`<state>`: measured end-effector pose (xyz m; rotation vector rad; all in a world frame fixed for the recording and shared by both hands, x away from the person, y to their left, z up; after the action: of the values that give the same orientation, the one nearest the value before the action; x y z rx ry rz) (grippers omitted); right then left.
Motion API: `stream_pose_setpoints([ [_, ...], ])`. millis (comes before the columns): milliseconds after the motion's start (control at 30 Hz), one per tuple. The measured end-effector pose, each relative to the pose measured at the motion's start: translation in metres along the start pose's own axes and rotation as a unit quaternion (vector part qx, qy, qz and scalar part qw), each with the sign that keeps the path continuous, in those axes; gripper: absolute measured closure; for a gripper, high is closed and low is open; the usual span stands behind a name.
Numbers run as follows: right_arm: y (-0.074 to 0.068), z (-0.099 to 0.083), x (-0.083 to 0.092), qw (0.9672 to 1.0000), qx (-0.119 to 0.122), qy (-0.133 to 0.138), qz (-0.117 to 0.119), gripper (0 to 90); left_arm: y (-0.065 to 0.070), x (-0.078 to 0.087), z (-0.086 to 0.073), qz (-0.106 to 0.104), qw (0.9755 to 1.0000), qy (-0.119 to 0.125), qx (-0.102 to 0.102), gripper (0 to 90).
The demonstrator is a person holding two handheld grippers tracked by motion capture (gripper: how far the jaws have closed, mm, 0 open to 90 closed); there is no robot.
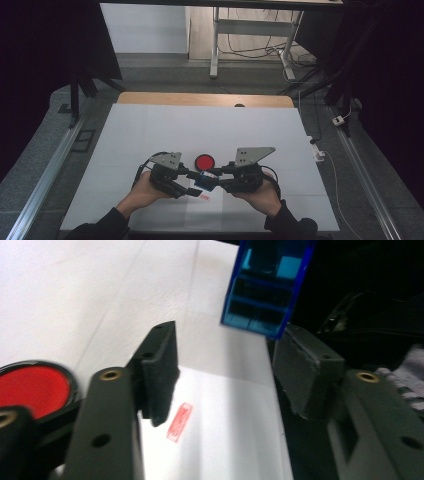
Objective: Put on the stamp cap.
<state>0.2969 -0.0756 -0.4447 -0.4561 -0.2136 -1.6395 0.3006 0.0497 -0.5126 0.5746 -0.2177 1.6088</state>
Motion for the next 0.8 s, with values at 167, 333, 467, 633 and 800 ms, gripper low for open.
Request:
stream_pose_setpoints([
  [167,0.001,0.000,0.002,1.0000,0.002,-0.001,-0.004,69.3,-0.002,0.008,-0.001,0.036,0.9993,-0.004,0.010,34.6],
  [333,0.002,0.000,0.004,0.9999,0.004,-0.003,-0.010,69.3,-0.002,0.015,-0.006,0.062,0.9976,-0.012,0.027,26.8],
  [467,0.002,0.000,0.005,0.9999,0.003,-0.003,-0.015,69.2,-0.001,0.020,-0.008,0.079,0.9960,-0.017,0.038,22.6],
  [633,0.002,0.000,0.007,0.9998,0.004,-0.005,-0.020,69.2,0.002,0.025,-0.011,0.099,0.9933,-0.024,0.054,17.5],
  [800,0.003,0.000,0.010,0.9997,0.006,-0.005,-0.025,69.2,0.008,0.035,-0.017,0.126,0.9892,-0.027,0.070,14.6],
])
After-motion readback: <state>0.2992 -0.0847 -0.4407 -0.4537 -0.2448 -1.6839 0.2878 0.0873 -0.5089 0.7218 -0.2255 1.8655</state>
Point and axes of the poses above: each handheld gripper's, and its own axes: x roughly backward along the jaws, z roughly out of its top, y roughly to its right, the point moved 8 cm from there along -x, roughly forward along the jaws, and after that the axes turned 2 degrees about z, right-handed, at the moved point
